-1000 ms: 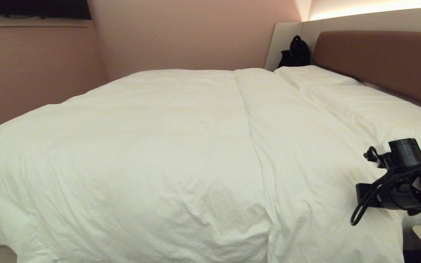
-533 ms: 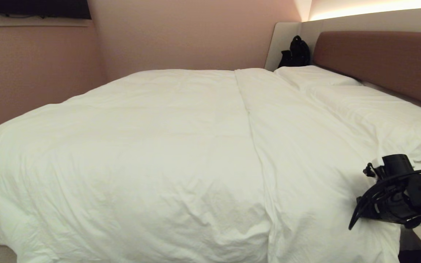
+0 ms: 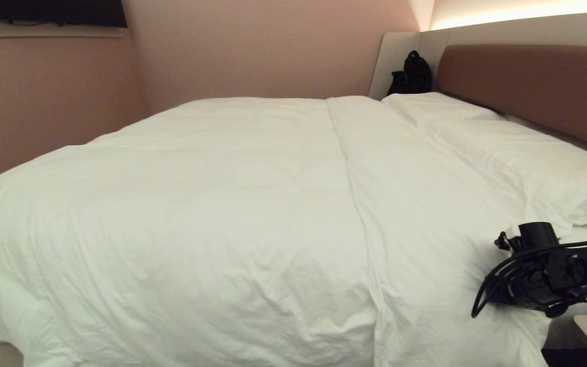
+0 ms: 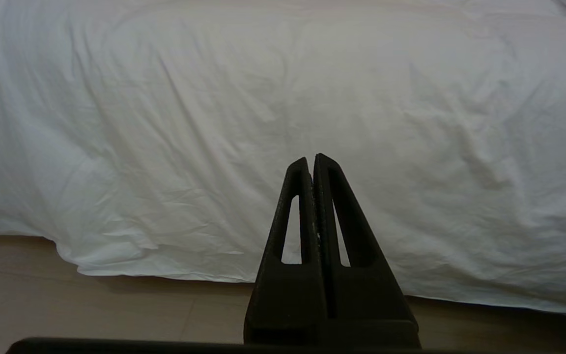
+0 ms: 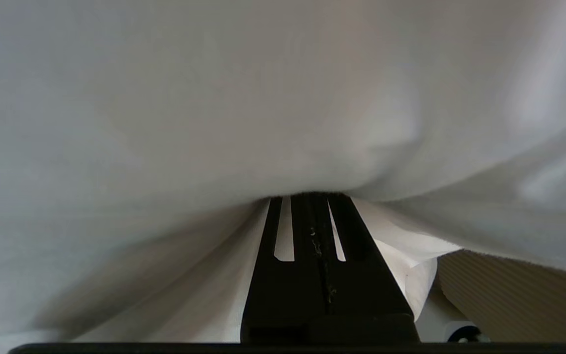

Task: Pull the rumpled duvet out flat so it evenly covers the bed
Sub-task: Flatten the corners of the folded blanket

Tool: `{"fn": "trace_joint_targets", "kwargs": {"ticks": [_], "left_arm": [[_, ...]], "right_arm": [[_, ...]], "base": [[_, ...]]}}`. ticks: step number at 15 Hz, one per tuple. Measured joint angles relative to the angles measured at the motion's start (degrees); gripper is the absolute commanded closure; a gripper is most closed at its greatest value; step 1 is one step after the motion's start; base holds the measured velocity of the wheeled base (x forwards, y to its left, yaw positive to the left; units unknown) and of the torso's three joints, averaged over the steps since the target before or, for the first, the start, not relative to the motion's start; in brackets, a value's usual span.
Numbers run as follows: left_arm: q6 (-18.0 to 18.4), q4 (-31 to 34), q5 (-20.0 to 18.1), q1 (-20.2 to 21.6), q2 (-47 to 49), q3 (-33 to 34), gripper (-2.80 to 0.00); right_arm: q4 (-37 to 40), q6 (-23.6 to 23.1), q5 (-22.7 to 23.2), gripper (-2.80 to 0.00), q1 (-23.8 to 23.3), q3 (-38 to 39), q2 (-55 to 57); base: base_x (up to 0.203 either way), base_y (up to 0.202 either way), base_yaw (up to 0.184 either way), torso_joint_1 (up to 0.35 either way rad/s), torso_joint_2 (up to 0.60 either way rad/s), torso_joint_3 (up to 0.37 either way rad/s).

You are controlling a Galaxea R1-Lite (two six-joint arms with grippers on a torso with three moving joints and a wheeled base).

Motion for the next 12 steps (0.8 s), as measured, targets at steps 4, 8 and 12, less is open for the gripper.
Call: {"fn": "trace_joint_targets", "kwargs": {"ticks": [4, 8, 12], "left_arm": [[0.0, 0.0, 0.0, 0.0, 0.0, 0.0, 0.00], [0.0, 0.0, 0.0, 0.0, 0.0, 0.0, 0.00], [0.0, 0.0, 0.0, 0.0, 0.0, 0.0, 0.00]], "right_arm": [[-0.2, 0.1, -0.1, 0.00, 0.0, 0.0, -0.2], [0.1, -0.2, -0.3, 0.00, 0.0, 3.4, -4.0], [1.8, -0.2, -0.3, 0.00, 0.1, 9.2, -9.4]], "base": [[0.000, 0.000, 0.000, 0.000, 0.00, 0.000], [0.000, 0.000, 0.000, 0.000, 0.00, 0.000], [0.000, 0.000, 0.000, 0.000, 0.00, 0.000]]}}
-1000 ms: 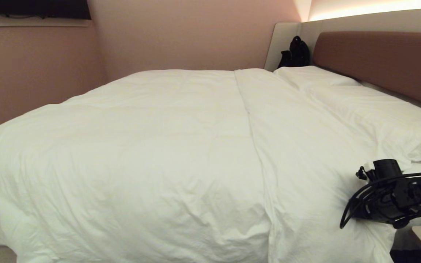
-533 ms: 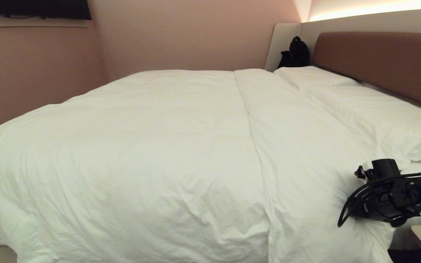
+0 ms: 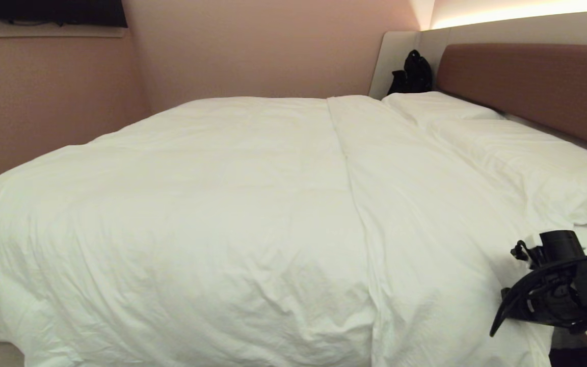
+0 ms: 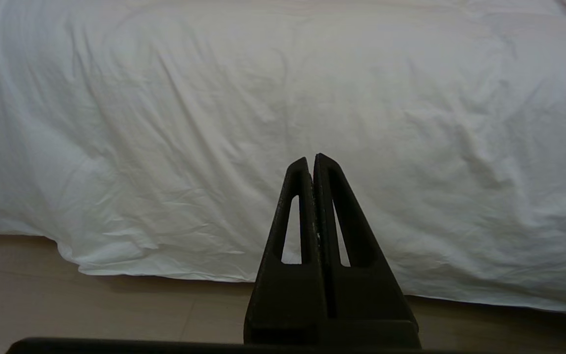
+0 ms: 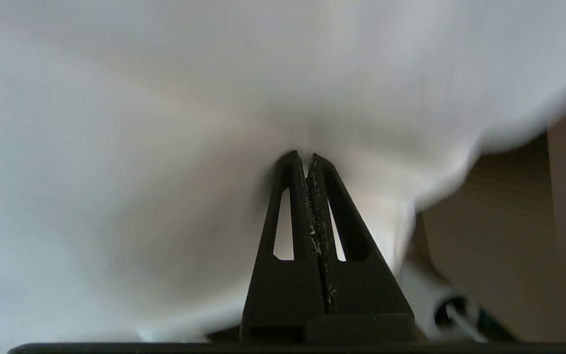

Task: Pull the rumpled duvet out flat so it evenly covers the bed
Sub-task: Flatten the corners of the folded blanket

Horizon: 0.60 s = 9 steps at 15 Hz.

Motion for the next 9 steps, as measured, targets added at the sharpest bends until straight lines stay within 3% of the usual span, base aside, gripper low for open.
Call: {"fn": "trace_joint_targets", "kwargs": {"ticks": [9], "left_arm": [[0.0, 0.0, 0.0, 0.0, 0.0, 0.0, 0.00]], "right_arm": [[3.4, -1.0, 1.4, 0.00, 0.1, 12.6, -19.8]], "base": [[0.000, 0.000, 0.000, 0.000, 0.00, 0.000]]}}
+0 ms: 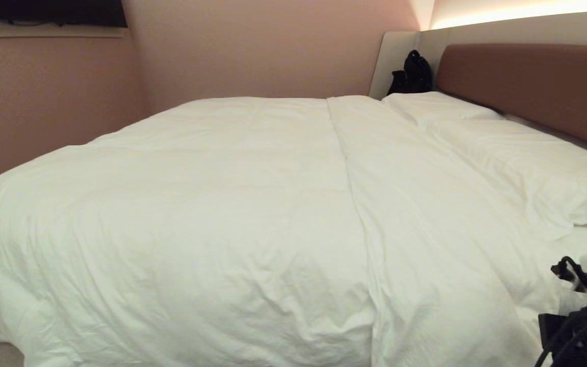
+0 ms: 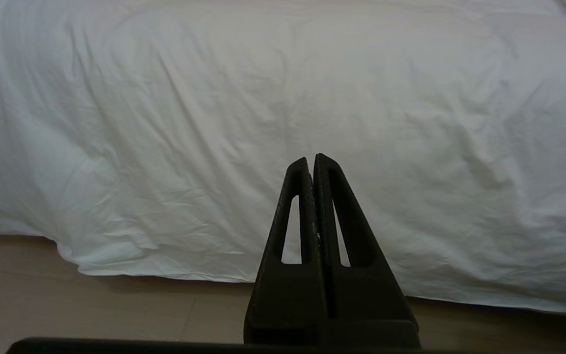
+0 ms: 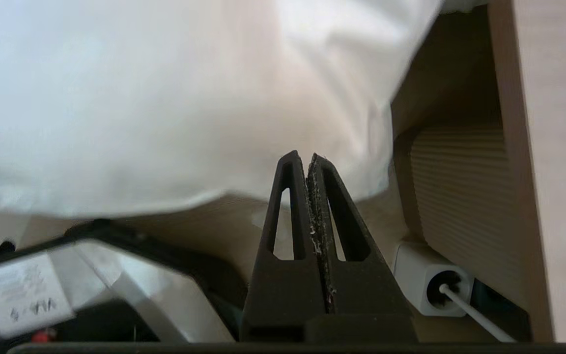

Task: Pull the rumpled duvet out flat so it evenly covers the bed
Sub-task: Flatten the corners of the folded blanket

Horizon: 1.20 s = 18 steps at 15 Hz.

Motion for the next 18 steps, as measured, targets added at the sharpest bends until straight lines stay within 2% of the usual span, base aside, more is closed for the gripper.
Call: {"fn": "trace_joint_targets", "kwargs": {"ticks": [3, 7, 12, 18], "left_arm": [[0.0, 0.0, 0.0, 0.0, 0.0, 0.0, 0.00], [0.0, 0.0, 0.0, 0.0, 0.0, 0.0, 0.00], [0.0, 0.0, 0.0, 0.0, 0.0, 0.0, 0.00], [0.0, 0.0, 0.0, 0.0, 0.0, 0.0, 0.00]], "right_arm": [[3.8, -0.3, 3.0, 0.00, -1.5, 0.5, -0.3], [3.9, -0.8, 6.8, 0.00, -2.4, 0.5, 7.8], [-2.2, -1.4, 7.5, 0.00, -2.5, 1.0, 19.6], [-10.9, -1.4, 7.1, 0.00, -3.2, 1.1, 26.6]], "base": [[0.000, 0.000, 0.000, 0.000, 0.00, 0.000], [0.000, 0.000, 0.000, 0.000, 0.00, 0.000], [0.000, 0.000, 0.000, 0.000, 0.00, 0.000], [0.000, 0.000, 0.000, 0.000, 0.00, 0.000]]}}
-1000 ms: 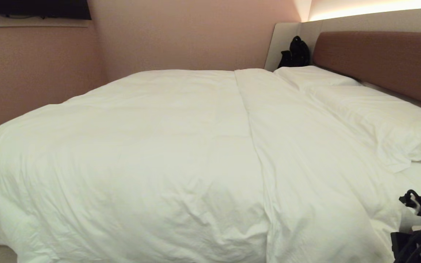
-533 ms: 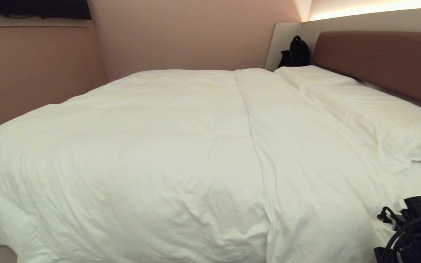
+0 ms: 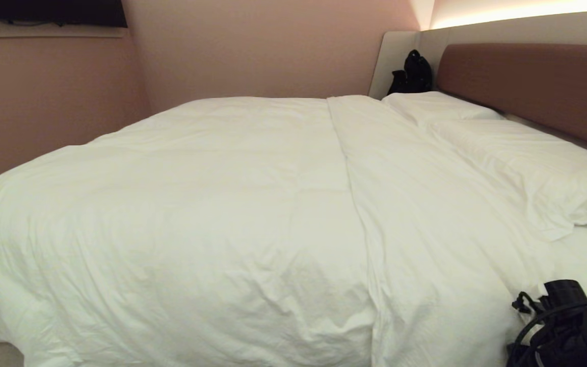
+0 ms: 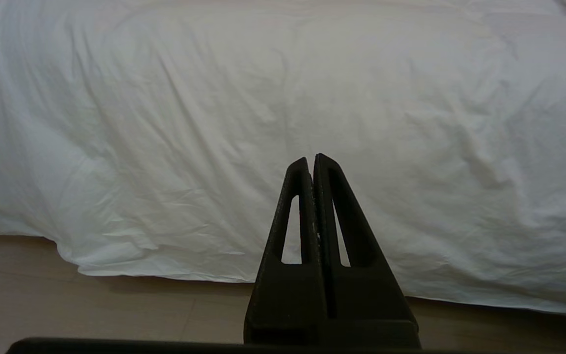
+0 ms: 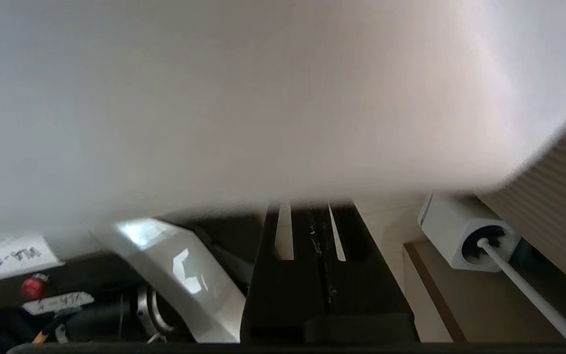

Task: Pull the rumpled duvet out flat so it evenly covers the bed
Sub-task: Flatten the corners of the folded blanket

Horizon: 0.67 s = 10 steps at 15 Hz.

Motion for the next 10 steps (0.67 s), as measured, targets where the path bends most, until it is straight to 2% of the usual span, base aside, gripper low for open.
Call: {"fn": "trace_joint_targets", "kwargs": {"ticks": [4, 10], "left_arm": [[0.0, 0.0, 0.0, 0.0, 0.0, 0.0, 0.00], [0.0, 0.0, 0.0, 0.0, 0.0, 0.0, 0.00]], "right_arm": [[-2.9, 0.0, -0.4, 0.00, -0.1, 1.2, 2.1], [-3.2, -0.8, -2.4, 0.00, 0.6, 5.8, 2.3]], "base": [[0.000, 0.000, 0.000, 0.000, 0.00, 0.000], [0.000, 0.000, 0.000, 0.000, 0.00, 0.000]]}}
